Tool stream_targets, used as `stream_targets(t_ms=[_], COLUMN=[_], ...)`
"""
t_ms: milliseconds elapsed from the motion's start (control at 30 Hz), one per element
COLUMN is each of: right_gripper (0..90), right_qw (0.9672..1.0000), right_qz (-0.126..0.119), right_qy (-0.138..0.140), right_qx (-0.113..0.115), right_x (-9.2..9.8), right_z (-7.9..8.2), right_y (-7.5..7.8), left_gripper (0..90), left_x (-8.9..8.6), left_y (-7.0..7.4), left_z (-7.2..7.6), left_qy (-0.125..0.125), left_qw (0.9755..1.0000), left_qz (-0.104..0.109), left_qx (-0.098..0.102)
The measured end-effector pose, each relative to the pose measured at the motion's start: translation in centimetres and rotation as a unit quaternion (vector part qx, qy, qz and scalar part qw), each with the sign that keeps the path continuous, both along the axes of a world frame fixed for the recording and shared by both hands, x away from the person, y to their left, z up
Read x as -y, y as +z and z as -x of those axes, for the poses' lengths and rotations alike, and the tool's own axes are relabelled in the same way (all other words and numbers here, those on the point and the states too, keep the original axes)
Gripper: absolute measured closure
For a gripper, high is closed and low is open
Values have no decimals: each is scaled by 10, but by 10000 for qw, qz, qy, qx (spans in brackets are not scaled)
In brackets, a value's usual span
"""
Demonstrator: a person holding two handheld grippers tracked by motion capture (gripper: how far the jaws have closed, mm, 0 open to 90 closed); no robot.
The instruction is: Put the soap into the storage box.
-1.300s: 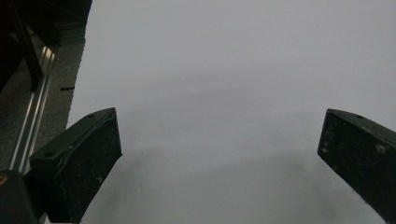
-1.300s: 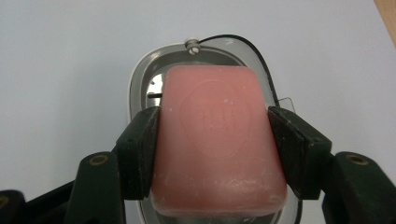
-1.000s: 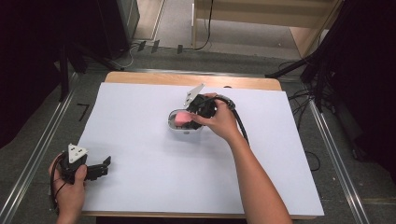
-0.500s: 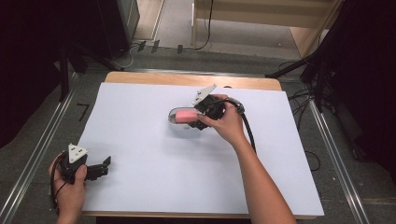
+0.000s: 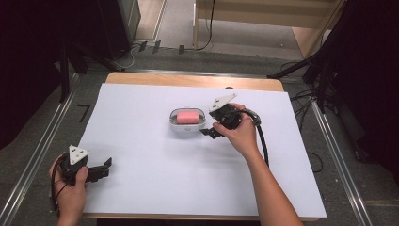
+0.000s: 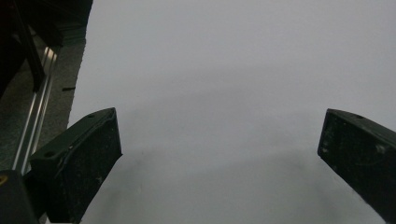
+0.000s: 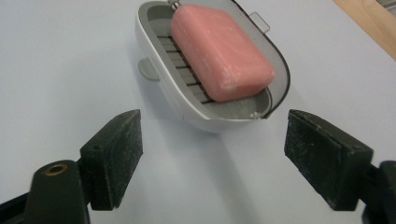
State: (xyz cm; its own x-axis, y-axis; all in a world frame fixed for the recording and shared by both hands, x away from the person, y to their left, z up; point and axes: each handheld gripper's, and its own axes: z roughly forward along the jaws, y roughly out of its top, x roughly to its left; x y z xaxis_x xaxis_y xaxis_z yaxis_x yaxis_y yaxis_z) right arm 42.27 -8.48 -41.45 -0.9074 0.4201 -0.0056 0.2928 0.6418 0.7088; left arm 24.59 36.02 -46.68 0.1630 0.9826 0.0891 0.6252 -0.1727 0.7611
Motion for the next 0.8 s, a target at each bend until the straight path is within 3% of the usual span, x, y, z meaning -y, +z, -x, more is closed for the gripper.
stream_targets(t_ms=[467,500,533,567,600,700,800], right_gripper=[134,132,131,131,129,128,122], right_qw=[9980,9976,9960,9960,9942,9928,9907], right_qz=[-194,-220,-321,-321,-400,-465,-502], right_qy=[-601,-664,-835,-835,-1000,-1103,-1260], right_qx=[3,7,-49,-49,-61,-54,-69], right_x=[39,42,51,51,57,63,72], right_z=[22,24,27,27,30,33,38], right_y=[-14,-16,-18,-18,-21,-23,-27], left_gripper=[0,0,0,0,0,0,0], left_x=[-2,-3,-7,-7,-9,-13,-12], left_y=[2,3,5,5,5,7,8], left_z=[5,6,9,9,10,9,8], left_qy=[60,62,-3,-3,-26,61,90], left_qw=[9997,9994,9980,9980,9972,9943,9924], left_qz=[84,138,383,383,502,783,836], left_qx=[227,316,500,500,548,717,899])
